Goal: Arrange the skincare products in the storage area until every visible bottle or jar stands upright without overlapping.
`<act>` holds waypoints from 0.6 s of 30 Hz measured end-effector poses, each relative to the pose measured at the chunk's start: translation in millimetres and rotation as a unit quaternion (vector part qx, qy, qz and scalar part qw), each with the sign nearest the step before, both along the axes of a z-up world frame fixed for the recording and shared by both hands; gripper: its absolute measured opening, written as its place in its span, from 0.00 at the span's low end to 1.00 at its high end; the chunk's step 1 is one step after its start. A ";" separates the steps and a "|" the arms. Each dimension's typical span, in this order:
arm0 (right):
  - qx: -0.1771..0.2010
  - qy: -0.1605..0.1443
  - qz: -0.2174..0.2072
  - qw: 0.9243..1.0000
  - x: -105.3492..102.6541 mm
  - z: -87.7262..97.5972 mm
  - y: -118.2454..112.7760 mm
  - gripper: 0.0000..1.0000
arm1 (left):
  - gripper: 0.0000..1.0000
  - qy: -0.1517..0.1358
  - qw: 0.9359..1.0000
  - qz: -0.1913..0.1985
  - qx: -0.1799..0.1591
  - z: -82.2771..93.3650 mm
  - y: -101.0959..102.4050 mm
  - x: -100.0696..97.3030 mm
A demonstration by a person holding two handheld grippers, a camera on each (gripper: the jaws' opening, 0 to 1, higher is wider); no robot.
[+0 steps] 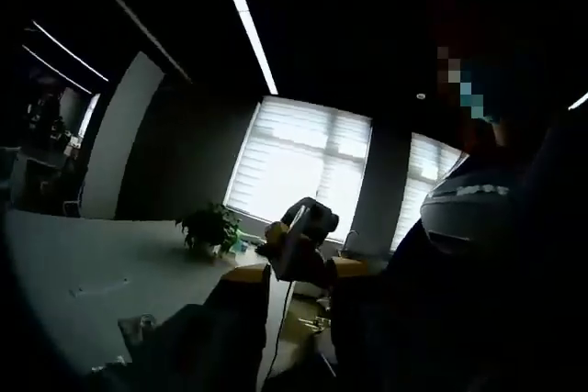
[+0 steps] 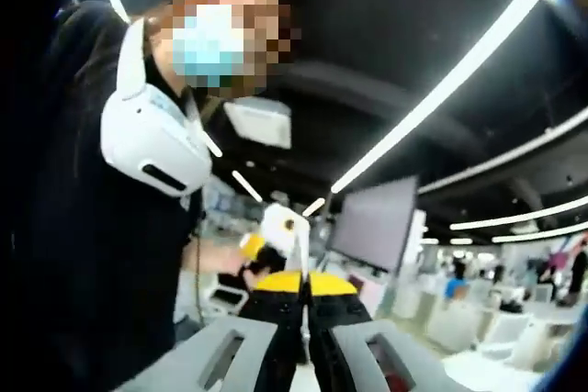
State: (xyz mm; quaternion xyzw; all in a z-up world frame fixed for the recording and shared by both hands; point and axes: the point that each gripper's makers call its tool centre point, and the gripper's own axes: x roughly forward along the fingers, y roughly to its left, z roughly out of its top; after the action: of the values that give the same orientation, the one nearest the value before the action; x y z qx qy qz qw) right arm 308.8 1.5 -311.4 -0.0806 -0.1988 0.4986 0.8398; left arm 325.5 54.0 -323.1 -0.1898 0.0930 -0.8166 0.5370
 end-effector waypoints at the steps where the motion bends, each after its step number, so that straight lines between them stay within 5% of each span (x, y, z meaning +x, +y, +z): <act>1: -0.006 -0.018 0.006 1.000 -3.0 7.2 1.0 0.00 | 0.25 0.012 1.000 0.000 -0.003 1.4 -0.8 2.1; 7: -0.025 -0.048 0.001 0.999 -1.2 21.8 -4.3 0.00 | 0.27 -0.033 0.999 0.023 0.022 -2.7 -8.6 6.8; 12: -0.020 -0.048 -0.009 0.999 5.4 22.4 -3.5 0.00 | 0.25 -0.088 0.994 0.062 -0.023 17.7 -21.0 6.3; 18: -0.032 -0.026 -0.016 0.999 13.2 11.8 11.2 0.00 | 0.13 -0.146 0.984 0.096 -0.046 22.3 -30.6 9.2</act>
State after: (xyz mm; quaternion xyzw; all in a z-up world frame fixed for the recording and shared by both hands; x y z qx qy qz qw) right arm 322.0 12.8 -299.7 -0.1238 -0.2032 0.4894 0.8389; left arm 334.7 23.3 -300.8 -0.1012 -0.0430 -0.7839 0.6111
